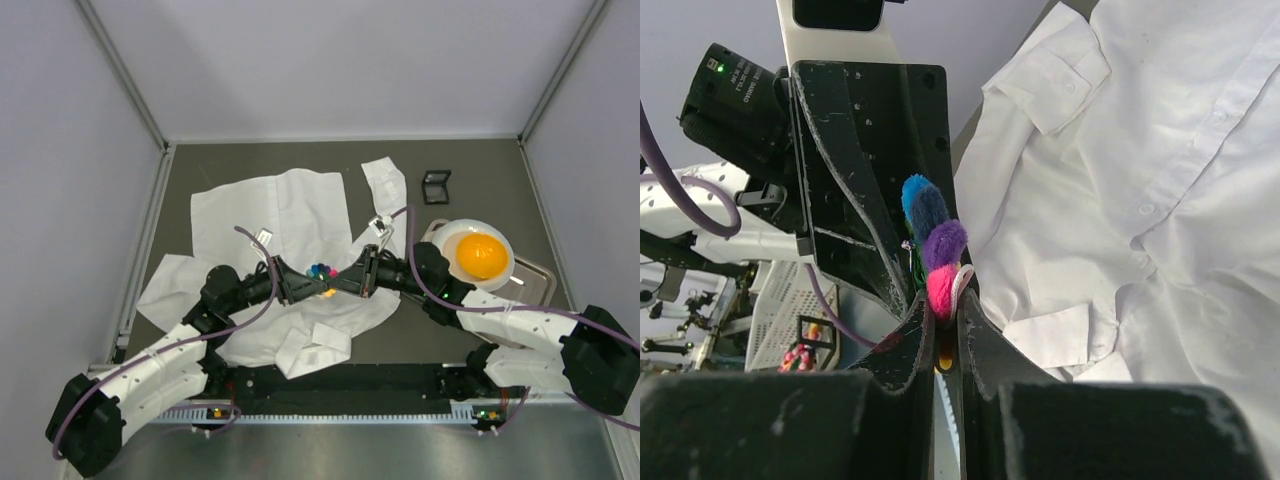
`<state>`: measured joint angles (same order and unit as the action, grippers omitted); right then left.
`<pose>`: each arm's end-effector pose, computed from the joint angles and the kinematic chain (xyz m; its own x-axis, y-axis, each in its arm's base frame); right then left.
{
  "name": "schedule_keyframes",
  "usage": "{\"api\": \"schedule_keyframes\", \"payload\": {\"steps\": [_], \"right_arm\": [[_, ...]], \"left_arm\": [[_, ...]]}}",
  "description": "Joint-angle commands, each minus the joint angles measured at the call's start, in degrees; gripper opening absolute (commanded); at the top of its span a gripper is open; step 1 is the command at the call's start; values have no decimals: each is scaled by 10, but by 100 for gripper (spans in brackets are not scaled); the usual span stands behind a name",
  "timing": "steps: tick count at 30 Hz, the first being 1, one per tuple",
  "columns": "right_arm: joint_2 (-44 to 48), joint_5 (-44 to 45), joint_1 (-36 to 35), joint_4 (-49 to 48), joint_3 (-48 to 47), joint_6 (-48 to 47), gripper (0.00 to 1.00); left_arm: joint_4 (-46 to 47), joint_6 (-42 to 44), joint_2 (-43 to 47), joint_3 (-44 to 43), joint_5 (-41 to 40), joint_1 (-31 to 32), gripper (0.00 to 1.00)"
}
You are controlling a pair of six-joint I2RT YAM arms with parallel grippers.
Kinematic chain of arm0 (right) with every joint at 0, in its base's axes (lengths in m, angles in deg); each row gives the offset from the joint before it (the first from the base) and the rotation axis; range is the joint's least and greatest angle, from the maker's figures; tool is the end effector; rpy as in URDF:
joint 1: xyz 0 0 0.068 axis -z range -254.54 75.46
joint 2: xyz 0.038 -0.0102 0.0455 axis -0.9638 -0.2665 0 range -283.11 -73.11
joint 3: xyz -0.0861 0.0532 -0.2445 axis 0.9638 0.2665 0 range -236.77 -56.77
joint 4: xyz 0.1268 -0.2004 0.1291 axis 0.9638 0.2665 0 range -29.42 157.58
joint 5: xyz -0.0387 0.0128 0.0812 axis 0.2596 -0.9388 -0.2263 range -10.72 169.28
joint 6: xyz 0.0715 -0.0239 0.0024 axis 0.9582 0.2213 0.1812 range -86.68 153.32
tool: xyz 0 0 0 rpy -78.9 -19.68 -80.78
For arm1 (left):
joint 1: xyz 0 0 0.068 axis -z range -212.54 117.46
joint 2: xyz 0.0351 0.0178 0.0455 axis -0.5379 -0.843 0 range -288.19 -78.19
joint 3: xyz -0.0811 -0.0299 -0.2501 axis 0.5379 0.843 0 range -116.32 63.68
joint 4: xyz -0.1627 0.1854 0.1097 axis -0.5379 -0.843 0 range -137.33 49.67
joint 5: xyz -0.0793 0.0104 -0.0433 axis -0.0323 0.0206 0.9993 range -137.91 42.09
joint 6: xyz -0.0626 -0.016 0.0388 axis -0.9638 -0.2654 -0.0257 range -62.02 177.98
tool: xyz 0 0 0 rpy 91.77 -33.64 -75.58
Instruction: Remove the brooch from the garment
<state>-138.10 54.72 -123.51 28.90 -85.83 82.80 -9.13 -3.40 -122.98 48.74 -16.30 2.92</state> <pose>0.1668 0.2319 0.2348 -0.7599 0.1798 -0.6246 -0.5857 0.2274 0.7780 0.1575 -0.1531 0.2221 -0.7992 -0.3484 -0.4897 0.4580 0.1746 -0.8717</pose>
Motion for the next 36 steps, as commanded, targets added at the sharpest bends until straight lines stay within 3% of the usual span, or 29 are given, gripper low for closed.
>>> {"api": "schedule_keyframes", "payload": {"steps": [1, 15, 24, 36], "right_arm": [[-4, -16, -12, -35, -36, -10, 0], [-7, -15, -21, -28, -47, -17, 0], [5, 3, -22, -23, -37, -18, 0], [43, 10, 2, 12, -17, -25, 0]], "left_arm": [[18, 11, -6, -26, 21, 5, 32], [22, 8, -17, -27, 27, 5, 33], [0, 9, 13, -20, 23, 5, 55], [-200, 71, 150, -28, -43, 4, 65]]}}
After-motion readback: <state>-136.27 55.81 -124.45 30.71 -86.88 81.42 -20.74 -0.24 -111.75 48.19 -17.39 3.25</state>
